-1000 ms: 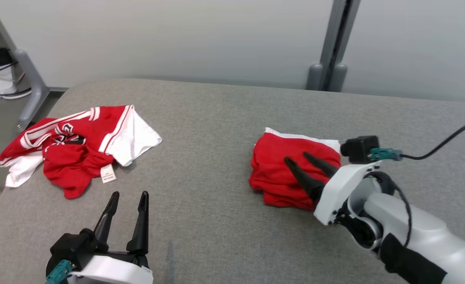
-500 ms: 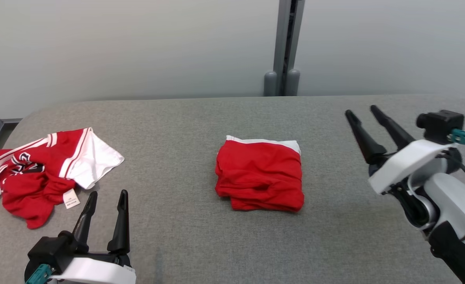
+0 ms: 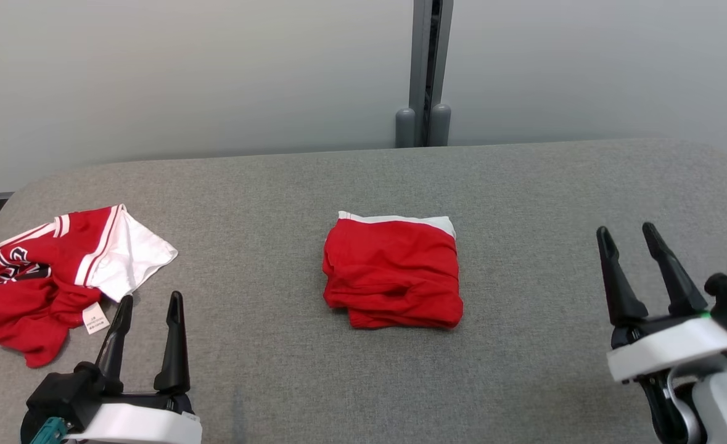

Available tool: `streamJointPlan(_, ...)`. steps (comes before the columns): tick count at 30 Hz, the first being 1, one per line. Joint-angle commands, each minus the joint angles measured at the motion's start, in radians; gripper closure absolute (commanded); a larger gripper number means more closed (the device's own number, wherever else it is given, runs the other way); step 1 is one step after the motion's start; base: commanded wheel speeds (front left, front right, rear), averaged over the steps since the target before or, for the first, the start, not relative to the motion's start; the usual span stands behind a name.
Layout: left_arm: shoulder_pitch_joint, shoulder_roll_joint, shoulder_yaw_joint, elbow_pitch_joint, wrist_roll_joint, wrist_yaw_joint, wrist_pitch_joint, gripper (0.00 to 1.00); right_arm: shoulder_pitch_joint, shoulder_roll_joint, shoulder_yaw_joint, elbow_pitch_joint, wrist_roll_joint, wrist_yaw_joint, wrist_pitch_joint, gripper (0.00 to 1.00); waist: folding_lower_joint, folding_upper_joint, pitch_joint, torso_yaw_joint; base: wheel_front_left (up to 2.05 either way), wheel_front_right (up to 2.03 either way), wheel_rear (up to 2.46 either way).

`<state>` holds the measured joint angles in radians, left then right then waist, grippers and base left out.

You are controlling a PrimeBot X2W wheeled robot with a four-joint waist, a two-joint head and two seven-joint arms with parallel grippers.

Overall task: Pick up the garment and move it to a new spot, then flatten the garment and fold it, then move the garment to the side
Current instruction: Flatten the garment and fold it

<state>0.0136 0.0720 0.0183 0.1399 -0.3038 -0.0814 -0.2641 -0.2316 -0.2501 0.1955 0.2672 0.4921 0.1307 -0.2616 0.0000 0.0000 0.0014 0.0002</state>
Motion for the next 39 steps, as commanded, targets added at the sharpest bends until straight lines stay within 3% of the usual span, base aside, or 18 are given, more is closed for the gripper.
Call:
streamJointPlan(1,0.009,0.001,0.005,-0.003,0.009,0.004,0.000,0.00,0.022,0.004,-0.008,-0.004,-0.008,0.000,-0.005,0.00,0.0000,0.0000,0.000,0.001,0.00,0.00,0.00)
streamJointPlan(8,0.017,-0.004,0.008,-0.017,0.016,0.008,0.000,0.00,0.105,0.078,-0.055,-0.037,-0.085,0.000,-0.005,0.00,0.0000,0.0000,0.009,0.002,0.00,0.00,0.00)
streamJointPlan(39,0.000,-0.012,-0.014,-0.008,0.018,0.014,0.000,0.00,0.081,0.087,-0.040,-0.003,-0.091,0.000,0.007,0.00,0.0000,0.0000,0.023,0.013,0.00,0.00,0.00)
